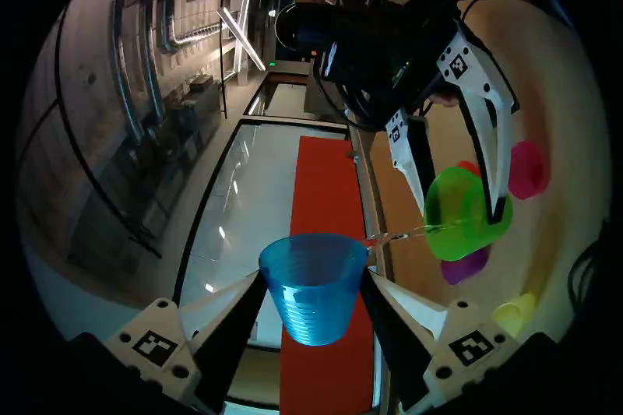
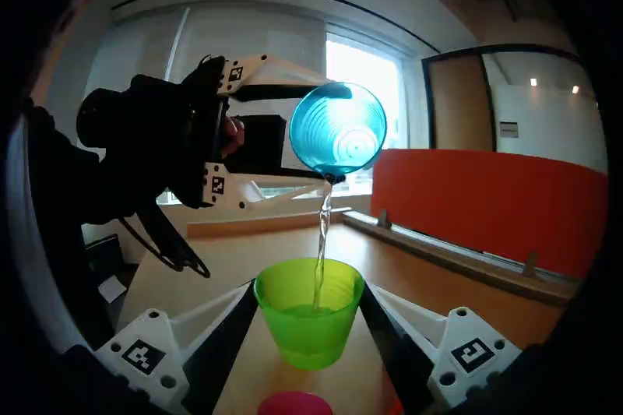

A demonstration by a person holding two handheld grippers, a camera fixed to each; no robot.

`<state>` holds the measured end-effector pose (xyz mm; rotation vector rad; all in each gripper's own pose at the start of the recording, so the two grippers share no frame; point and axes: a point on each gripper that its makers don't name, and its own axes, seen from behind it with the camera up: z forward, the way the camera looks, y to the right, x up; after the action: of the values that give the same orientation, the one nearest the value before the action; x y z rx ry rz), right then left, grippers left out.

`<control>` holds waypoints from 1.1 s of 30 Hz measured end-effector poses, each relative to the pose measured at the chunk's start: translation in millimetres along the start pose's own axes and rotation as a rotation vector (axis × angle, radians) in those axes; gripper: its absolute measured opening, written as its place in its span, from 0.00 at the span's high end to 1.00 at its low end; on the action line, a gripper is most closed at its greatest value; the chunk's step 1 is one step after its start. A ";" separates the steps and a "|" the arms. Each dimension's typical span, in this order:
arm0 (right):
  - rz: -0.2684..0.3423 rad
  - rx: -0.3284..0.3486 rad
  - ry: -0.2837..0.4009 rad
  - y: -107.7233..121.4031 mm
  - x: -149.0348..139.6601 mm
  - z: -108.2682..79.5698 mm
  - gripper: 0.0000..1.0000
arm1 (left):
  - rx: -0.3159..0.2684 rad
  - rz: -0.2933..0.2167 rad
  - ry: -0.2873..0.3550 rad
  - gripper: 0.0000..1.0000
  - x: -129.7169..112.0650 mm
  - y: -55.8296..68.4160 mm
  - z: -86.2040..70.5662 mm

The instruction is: Pour water

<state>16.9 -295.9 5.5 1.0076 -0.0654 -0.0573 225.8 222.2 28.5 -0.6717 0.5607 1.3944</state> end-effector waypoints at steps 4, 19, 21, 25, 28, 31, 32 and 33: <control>0.000 0.000 0.002 0.9 0.0 0.3 0.07 | 0.003 0.009 0.001 0.15 1.0 -2.5 -0.7; -0.002 -0.001 0.005 1.8 2.6 0.8 0.08 | -0.002 0.054 0.000 0.15 0.7 -4.9 0.6; -0.002 -0.001 0.005 2.0 3.0 0.9 0.08 | -0.003 0.058 -0.001 0.15 0.7 -4.4 0.6; -0.002 0.000 0.006 1.3 3.5 1.6 0.08 | -0.005 0.075 -0.003 0.15 0.5 -3.5 1.3; -0.002 0.000 0.007 1.0 3.9 1.9 0.08 | -0.005 0.089 -0.004 0.15 0.0 -3.1 1.8; -0.002 -0.002 0.007 1.3 4.4 1.9 0.08 | -0.006 0.100 -0.006 0.15 -0.3 -2.6 2.1; -0.001 -0.002 0.007 1.4 4.6 1.8 0.07 | -0.006 0.103 -0.007 0.15 -0.4 -2.3 2.2; -0.001 -0.003 0.008 1.7 4.7 1.8 0.08 | -0.007 0.107 -0.008 0.15 -0.3 -1.8 2.2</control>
<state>21.5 -296.9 8.0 1.0048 -0.0576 -0.0547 227.5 223.4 30.4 -0.6493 0.5924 1.4989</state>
